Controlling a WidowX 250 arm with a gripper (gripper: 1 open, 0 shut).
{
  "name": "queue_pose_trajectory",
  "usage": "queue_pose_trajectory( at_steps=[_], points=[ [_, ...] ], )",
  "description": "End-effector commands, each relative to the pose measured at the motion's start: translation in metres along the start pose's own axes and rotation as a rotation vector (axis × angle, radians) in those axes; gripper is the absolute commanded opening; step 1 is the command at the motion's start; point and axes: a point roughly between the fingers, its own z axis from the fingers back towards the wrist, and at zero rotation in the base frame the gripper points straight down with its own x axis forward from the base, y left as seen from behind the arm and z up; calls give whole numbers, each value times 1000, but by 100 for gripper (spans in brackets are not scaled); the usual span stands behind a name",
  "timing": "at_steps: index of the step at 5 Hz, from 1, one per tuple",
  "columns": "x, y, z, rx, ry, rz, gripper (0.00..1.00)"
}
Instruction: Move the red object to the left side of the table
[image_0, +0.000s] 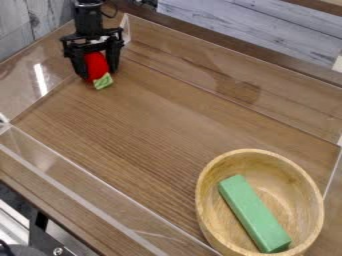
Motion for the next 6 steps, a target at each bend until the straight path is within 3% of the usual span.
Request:
queue_pose_trajectory(
  at_steps=[1,3,4,5,6],
  points=[
    [-11,-11,49,-64,-86,-95,100],
    [-18,-8,88,-101,-83,-197,100],
    [-3,-6,77,-82,-92,-175,0],
    [12,-4,63,-64,-103,-153,0],
    [12,-1,63,-51,-107,-83,100]
  ],
)
